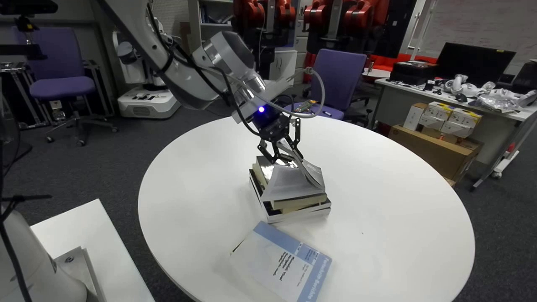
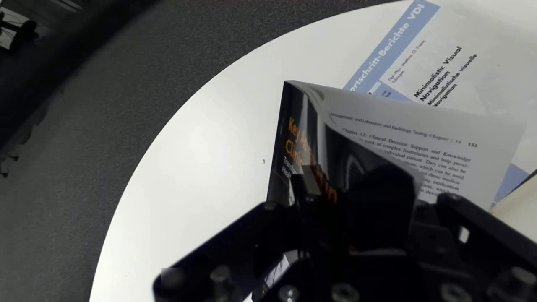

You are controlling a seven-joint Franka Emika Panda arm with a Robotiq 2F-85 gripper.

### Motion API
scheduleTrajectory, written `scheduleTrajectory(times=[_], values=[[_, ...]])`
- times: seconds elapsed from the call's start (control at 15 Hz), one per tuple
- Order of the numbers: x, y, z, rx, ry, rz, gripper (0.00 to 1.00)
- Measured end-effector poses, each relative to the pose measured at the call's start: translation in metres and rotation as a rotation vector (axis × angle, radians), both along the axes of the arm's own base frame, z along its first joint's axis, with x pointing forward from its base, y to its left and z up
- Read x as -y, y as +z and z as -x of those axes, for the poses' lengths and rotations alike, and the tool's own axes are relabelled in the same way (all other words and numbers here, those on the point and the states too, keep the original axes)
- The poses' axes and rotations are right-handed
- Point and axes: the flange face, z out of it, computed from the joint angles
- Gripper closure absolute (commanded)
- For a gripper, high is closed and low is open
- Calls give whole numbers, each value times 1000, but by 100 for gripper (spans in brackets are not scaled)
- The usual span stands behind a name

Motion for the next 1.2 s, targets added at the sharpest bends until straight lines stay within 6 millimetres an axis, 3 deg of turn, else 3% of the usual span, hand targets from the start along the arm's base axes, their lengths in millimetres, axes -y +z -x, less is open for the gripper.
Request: scheduleTrajectory(times=[0.33, 0.87, 1.2], values=[[1, -26, -4, 44, -5, -3, 97], [-8, -85, 0, 5, 81, 45, 97], [-27, -93, 0, 29, 187, 139, 97]])
